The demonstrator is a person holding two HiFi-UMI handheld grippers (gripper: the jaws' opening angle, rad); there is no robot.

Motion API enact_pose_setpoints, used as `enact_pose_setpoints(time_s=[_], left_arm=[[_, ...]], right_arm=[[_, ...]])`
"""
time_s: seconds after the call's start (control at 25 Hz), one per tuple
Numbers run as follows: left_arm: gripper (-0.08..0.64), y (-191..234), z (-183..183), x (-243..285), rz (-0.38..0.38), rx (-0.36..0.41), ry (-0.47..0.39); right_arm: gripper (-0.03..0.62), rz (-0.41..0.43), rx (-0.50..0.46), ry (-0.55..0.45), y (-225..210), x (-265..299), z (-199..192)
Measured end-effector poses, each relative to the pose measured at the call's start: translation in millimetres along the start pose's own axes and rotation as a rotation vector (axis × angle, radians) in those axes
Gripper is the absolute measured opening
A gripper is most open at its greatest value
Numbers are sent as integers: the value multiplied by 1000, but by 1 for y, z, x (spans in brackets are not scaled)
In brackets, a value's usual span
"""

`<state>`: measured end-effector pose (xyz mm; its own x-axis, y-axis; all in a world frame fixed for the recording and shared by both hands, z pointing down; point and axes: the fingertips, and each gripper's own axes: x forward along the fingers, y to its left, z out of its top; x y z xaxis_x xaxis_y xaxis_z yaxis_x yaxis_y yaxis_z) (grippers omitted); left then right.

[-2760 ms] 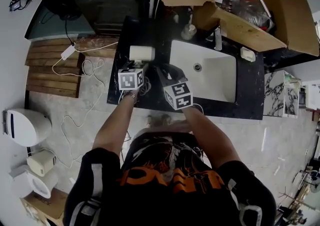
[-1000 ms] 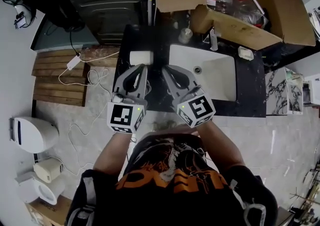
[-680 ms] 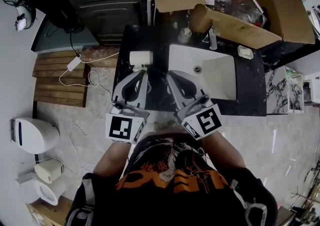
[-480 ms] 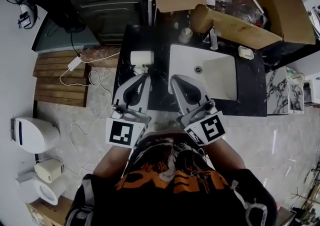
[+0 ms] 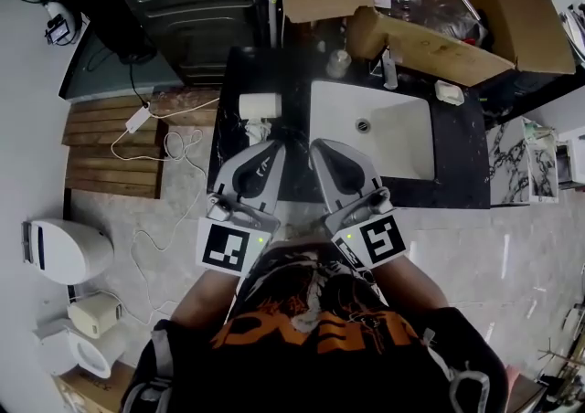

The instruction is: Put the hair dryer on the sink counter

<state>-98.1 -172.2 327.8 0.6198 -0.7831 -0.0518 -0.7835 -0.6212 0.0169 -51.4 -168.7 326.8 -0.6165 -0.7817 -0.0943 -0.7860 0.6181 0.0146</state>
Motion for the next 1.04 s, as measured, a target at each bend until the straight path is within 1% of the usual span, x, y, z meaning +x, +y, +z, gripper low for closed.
enact_pose_setpoints(time_s=[0.36,0.48,0.72,0.88,1.04], left_arm=[[23,10,-1,-1,13,-4,5],[23,16,-1,-3,10,-12,5],[23,23,6,-5,4,4,0],[23,25,2,-5,-14,-16,17],[23,29,0,-2,-16,-22,16]], right_arm=[[14,-4,-21,32,3,6,-5],[14,-3,-23,35,5,9,-5],[14,-10,-17,31,6,13,-4],[14,-13,-21,27,8,18,-2],[14,-8,-24,30,7,23,-5]])
